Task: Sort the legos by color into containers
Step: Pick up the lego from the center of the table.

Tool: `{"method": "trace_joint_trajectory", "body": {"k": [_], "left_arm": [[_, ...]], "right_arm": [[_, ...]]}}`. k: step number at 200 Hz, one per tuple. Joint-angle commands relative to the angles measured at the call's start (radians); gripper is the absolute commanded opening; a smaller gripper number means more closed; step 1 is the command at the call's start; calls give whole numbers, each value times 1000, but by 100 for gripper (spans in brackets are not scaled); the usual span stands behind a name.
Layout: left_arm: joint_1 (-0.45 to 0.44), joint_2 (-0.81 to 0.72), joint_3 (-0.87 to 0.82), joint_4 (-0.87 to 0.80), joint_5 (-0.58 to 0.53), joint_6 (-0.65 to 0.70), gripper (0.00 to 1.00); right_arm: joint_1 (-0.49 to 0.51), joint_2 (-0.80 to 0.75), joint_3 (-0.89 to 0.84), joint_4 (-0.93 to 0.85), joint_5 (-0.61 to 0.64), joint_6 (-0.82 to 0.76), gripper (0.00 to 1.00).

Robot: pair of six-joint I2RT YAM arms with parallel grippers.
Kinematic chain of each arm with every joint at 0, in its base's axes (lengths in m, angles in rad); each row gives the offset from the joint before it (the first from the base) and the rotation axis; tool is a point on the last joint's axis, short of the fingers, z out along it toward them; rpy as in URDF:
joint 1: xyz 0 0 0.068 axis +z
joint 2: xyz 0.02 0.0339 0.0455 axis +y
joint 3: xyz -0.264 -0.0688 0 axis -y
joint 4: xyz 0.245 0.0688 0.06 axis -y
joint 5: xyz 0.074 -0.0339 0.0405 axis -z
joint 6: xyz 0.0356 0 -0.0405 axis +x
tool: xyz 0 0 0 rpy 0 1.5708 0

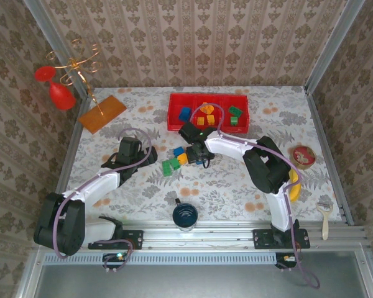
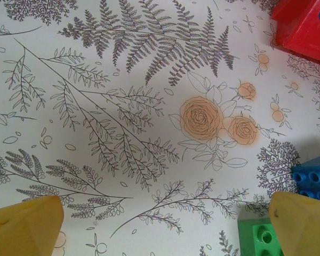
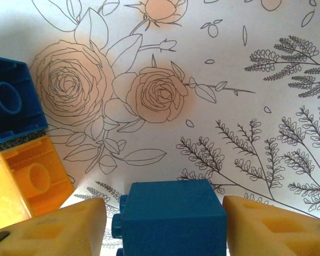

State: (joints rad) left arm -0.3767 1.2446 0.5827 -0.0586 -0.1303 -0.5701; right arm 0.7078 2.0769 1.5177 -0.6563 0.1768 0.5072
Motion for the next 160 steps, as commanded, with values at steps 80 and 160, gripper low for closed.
{"method": "trace_joint_trajectory", "body": {"k": [80,160], "left_arm": [[13,-5,-6,5,7,-22,100],[18,-23,-3,-6,7,-13,100]], "right_arm": [[-11,9,0,-48,-1,4,38],[-49,-37,174,-80,62,-70,32]]}}
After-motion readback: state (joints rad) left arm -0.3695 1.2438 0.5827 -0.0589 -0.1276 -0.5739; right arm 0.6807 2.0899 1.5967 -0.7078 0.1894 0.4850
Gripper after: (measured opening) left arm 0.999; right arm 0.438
